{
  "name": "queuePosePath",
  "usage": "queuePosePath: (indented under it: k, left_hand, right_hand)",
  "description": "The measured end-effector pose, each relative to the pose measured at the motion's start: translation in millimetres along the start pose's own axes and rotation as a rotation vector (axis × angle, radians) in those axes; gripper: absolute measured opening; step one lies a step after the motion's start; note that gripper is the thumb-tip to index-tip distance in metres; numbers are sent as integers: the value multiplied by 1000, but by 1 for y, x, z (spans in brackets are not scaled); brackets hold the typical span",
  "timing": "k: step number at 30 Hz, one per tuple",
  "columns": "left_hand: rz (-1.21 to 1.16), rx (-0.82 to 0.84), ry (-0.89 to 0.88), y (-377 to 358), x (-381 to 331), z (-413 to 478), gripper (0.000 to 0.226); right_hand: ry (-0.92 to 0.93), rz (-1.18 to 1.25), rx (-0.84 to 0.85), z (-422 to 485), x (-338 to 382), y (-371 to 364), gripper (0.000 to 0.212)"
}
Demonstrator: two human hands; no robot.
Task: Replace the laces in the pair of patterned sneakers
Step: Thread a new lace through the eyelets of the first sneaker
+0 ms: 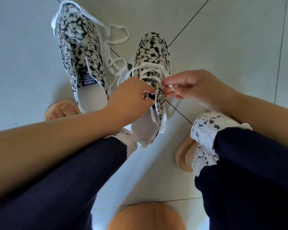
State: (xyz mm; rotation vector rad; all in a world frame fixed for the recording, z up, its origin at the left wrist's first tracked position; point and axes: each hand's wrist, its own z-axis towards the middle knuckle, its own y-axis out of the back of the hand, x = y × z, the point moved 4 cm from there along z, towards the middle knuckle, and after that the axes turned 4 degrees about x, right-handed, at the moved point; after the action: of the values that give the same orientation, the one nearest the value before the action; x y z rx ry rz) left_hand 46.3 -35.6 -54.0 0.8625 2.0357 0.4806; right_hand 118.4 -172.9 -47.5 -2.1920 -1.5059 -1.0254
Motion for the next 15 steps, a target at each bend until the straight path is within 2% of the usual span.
queuePosePath:
  k: [2, 4, 6, 9, 15]
  left_hand:
    - [-66, -24, 12, -2, 2, 0, 30]
    - [-111, -41, 14, -4, 3, 0, 28]
    - [-147, -50, 23, -5, 4, 1, 26]
    - [-180, -41, 38, -7, 5, 2, 24]
    - [-219, -38, 51, -12, 6, 5, 23]
  right_hand:
    - [40, -150, -53, 0, 3, -2, 22]
    - [63, -175, -119, -1, 4, -2, 11]
    - [56, -118, -176, 0, 1, -2, 7]
    - [14, 25, -228, 2, -6, -7, 12]
    - [-128, 340, -215, 3, -20, -19, 16]
